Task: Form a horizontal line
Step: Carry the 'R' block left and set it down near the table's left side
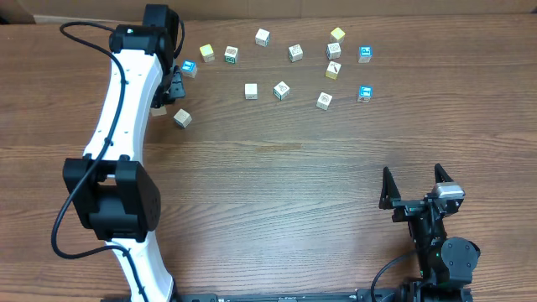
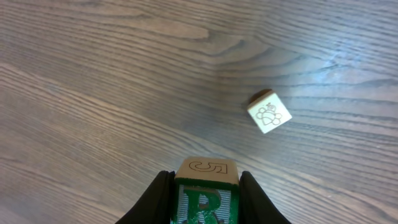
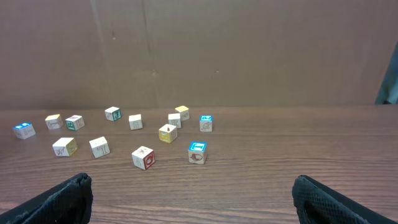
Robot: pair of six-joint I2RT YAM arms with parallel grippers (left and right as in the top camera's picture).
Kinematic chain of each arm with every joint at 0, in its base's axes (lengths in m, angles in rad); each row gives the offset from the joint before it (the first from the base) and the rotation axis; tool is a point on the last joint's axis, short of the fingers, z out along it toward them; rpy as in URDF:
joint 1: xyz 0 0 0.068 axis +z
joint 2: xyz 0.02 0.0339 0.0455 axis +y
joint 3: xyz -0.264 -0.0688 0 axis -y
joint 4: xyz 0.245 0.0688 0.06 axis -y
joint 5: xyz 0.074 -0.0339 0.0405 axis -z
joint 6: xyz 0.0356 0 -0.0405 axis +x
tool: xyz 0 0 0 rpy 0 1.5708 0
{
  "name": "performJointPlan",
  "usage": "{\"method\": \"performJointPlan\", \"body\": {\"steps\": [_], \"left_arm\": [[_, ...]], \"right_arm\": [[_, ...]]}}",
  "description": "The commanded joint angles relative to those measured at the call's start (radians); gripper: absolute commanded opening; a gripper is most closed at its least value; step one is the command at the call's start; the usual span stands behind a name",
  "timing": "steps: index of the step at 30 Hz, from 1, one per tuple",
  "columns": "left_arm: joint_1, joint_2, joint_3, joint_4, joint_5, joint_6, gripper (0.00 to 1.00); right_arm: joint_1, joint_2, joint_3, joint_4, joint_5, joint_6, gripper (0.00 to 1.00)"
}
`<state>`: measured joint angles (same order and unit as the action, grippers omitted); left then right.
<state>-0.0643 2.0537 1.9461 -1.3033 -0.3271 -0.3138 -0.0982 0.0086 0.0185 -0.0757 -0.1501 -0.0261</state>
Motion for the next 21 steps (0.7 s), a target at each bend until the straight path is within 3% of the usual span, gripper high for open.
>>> {"method": "performJointPlan", "body": {"steps": [1,5,11,17,21], "left_arm": [[0.026,-0.121,-0.091,0.027,-0.020,0.055,0.05],[0.075,-0.304,-0.341,0.154,0.005,0.084,0.04],[0.264,-0.559,-0.655,0.343,0.161,0.199,0.05],[0.426,-0.605,-0.730,0.427,0.240,0.351,0.04],[0.465,-0.587,-0.731,0.465,0.303,0.528,0.04]], "right_arm": [[-0.002,-0.006,-0.010,0.004,0.000,-0.005,1.00],[-0.002,-0.006,-0.010,0.004,0.000,-0.005,1.00],[-0.002,-0.006,-0.010,0.004,0.000,-0.005,1.00],[-0.002,-0.006,-0.010,0.004,0.000,-0.005,1.00],[-0.002,-0.006,-0.010,0.004,0.000,-0.005,1.00]]}}
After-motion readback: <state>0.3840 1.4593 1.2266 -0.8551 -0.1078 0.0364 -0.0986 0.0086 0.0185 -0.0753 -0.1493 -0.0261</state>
